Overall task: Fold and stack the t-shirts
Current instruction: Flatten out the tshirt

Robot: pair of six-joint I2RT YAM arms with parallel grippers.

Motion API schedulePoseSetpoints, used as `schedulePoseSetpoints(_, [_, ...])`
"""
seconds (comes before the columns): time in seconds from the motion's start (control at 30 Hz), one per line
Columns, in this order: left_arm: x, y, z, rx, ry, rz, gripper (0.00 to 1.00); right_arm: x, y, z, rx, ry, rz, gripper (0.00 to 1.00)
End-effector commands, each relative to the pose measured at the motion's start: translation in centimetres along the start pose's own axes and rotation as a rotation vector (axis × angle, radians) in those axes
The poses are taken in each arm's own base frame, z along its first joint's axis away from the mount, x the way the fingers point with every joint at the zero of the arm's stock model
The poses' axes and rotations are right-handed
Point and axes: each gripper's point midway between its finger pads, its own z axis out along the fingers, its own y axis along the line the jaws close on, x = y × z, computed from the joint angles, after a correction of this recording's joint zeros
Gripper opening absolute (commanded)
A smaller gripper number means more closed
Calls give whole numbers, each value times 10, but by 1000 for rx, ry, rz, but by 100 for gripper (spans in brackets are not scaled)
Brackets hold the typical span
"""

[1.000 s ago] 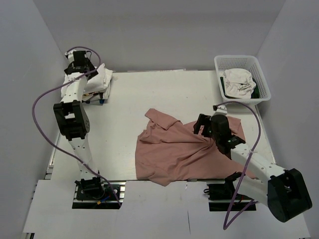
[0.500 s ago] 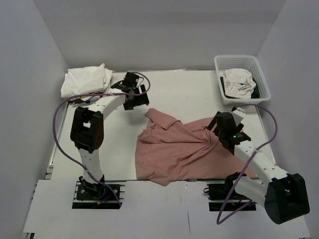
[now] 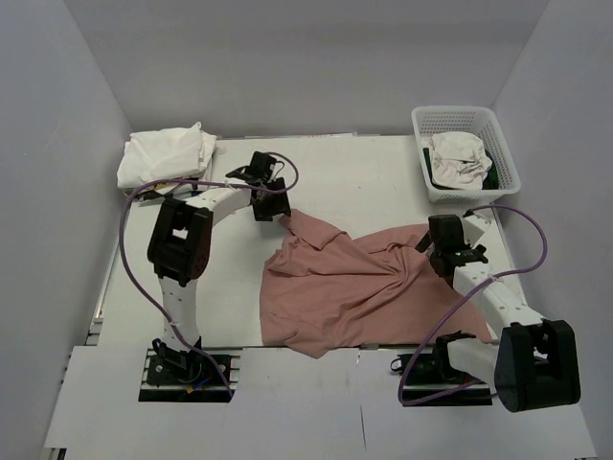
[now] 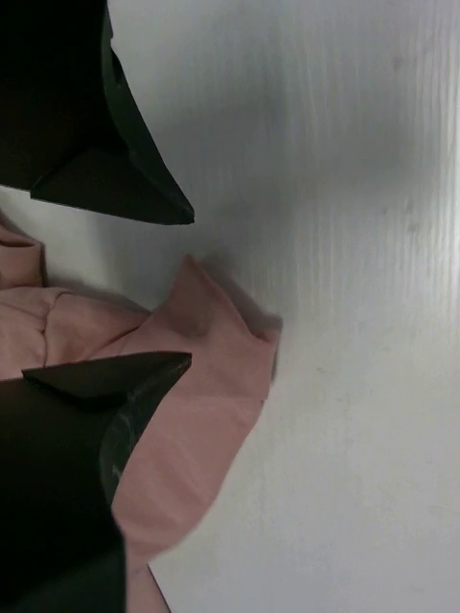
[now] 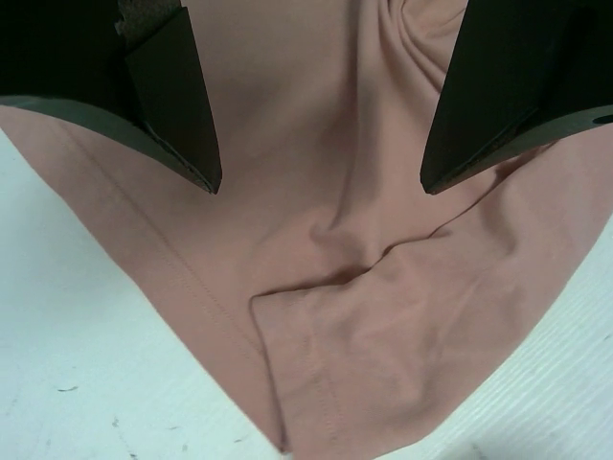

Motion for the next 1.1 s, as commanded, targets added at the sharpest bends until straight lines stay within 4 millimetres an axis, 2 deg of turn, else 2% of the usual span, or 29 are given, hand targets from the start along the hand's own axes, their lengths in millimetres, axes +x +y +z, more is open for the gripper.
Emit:
schedulePoseSetpoints(0.0, [16,-28,16,111,53,50,63,-18,2,5,6,-39,58,90])
schedulePoseSetpoints(0.03, [20,-28,19,116,68,58,63,-21,3,6,3,-43,71,90])
schedulePoseSetpoints(0.07, [18,-29,21,118,66,58,53,-23,3,7,0,-41,90,90])
schedulePoseSetpoints(0.1, [26,-35,23,142,94,65,48,-24,3,8,-5,-44,95,90])
schedulePoseSetpoints(0.13, [25,-38,24,154,98,65,41,-28,6,8,-19,-55,109,90])
schedulePoseSetpoints(0.17, [29,-38,27,157,110,64,7,-31,6,10,-17,-58,113,90])
schedulePoseSetpoints(0.2, [29,-38,27,157,110,64,0,-33,3,11,-8,-63,119,90])
schedulePoseSetpoints(0.3, [17,-46,14,179,74,69,0,-41,0,13,9,-81,130,90])
schedulePoseSetpoints(0.33, [15,-43,11,161,66,69,0,-43,2,14,0,-83,125,90])
schedulePoseSetpoints(0.37, [6,-41,6,130,32,69,0,-47,7,14,-21,-88,122,90])
schedulePoseSetpoints(0.43, [-13,-37,-13,104,-36,63,0,-44,24,12,-105,-63,86,90])
schedulePoseSetpoints(0.47, [-12,-23,-16,62,-42,52,0,-47,37,11,-177,-74,39,90])
schedulePoseSetpoints(0.5, [-13,-24,-23,70,-57,53,0,-46,43,10,-215,-66,28,90])
schedulePoseSetpoints(0.53, [-22,-19,-37,60,-97,44,0,-45,47,9,-234,-65,1,90])
schedulePoseSetpoints(0.57, [-22,-2,-39,0,-118,33,0,-43,53,10,-254,-52,-16,90])
schedulePoseSetpoints(0.7, [-28,52,-70,-195,-203,-50,0,-33,54,15,-225,-16,-80,90])
schedulePoseSetpoints(0.8, [-28,90,-83,-309,-242,-126,0,-29,56,18,-216,-5,-80,90])
schedulePoseSetpoints(0.93, [-29,121,-101,-366,-281,-188,0,-31,53,22,-175,-19,-47,90])
schedulePoseSetpoints(1.07, [-32,137,-105,-395,-292,-218,0,-24,58,27,-194,-6,-26,90])
